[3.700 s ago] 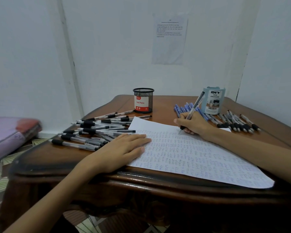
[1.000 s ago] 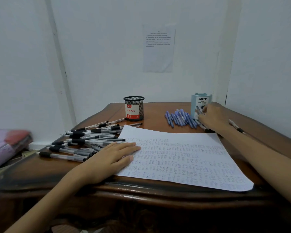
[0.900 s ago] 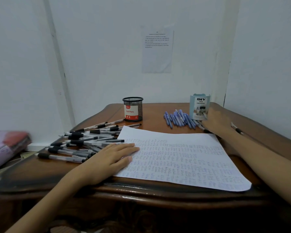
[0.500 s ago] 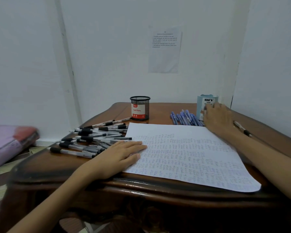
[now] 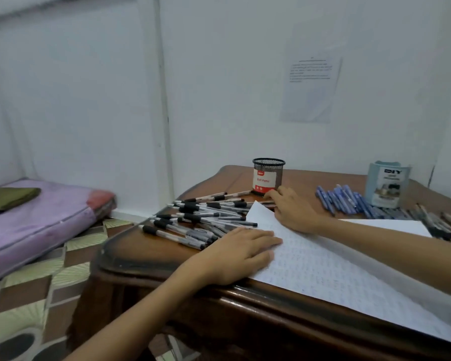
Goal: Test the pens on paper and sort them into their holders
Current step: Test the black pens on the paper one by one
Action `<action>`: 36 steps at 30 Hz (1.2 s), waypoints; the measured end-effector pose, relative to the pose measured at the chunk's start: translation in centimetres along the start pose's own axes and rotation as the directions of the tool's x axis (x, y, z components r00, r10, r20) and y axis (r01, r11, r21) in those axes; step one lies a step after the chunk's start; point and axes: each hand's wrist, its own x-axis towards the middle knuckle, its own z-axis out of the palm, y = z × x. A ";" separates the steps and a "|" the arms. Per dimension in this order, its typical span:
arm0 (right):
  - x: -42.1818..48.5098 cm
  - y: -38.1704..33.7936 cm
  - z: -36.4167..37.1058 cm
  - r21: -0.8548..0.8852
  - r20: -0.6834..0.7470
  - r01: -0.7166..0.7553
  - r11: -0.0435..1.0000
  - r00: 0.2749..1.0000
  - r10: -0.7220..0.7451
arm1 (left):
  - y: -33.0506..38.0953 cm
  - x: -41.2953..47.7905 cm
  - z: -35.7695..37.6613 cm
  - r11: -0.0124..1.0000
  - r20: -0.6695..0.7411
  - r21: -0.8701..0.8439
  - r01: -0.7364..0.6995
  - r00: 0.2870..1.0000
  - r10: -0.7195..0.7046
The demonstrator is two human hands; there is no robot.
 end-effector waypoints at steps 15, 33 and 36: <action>1.2 2.9 0.7 0.284 -0.216 -0.180 0.942 0.945 0.246 | -0.3 0.1 0.2 0.999 -0.014 -0.037 -0.003 1.000 0.002; -8.2 7.1 -5.4 0.934 0.305 -0.137 -0.330 0.787 0.536 | -0.4 0.1 0.2 0.997 0.034 -0.064 0.037 0.999 -0.035; -8.1 6.7 -4.9 0.909 0.383 -0.218 -0.354 0.772 0.508 | -0.3 0.1 0.2 0.997 0.038 -0.065 0.040 0.999 -0.038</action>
